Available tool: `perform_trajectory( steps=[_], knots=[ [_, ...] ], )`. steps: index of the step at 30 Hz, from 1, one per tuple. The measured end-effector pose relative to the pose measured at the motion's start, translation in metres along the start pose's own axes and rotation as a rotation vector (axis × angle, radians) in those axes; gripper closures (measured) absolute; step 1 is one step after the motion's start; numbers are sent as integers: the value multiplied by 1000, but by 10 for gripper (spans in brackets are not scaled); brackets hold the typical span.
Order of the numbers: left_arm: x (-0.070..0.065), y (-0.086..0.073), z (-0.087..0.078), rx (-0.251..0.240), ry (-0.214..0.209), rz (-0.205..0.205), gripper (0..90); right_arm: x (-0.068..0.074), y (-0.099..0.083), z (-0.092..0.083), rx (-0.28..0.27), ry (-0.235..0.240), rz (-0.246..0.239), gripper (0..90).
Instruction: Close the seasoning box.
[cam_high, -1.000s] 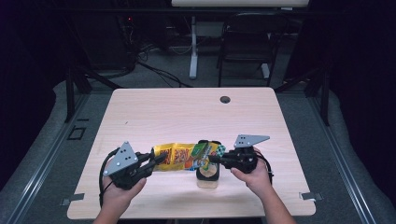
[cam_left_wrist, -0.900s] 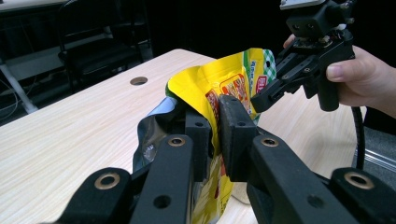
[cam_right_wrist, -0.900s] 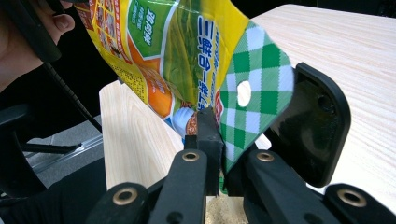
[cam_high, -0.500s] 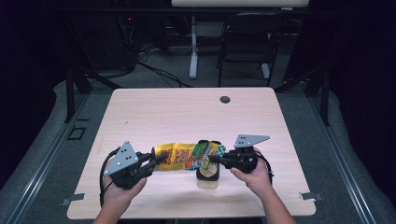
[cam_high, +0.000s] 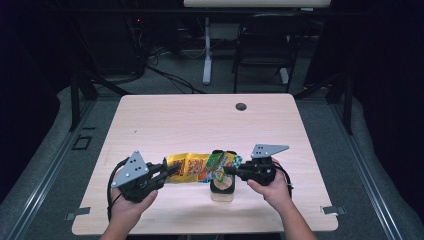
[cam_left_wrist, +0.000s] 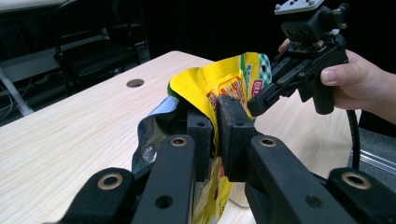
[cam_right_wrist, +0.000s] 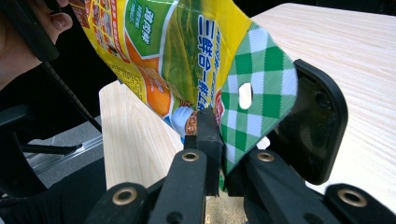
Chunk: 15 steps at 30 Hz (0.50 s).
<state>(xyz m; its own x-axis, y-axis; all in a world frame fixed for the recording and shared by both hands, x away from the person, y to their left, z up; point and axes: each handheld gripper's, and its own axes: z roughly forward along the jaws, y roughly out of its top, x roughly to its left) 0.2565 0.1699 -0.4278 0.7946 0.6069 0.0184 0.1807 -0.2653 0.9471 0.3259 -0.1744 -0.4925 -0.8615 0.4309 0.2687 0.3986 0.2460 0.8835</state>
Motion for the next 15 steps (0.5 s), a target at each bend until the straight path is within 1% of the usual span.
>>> perform_trajectory(
  steps=[11, 15],
  knots=[
    [0, -1, 0, -12, -1, -7, 845, 0, 0, 0, 1, 1, 0, 881],
    [-1, -3, 0, -29, 5, -16, 846, 0, 0, 0, 0, 0, 1, 881]
  ],
)
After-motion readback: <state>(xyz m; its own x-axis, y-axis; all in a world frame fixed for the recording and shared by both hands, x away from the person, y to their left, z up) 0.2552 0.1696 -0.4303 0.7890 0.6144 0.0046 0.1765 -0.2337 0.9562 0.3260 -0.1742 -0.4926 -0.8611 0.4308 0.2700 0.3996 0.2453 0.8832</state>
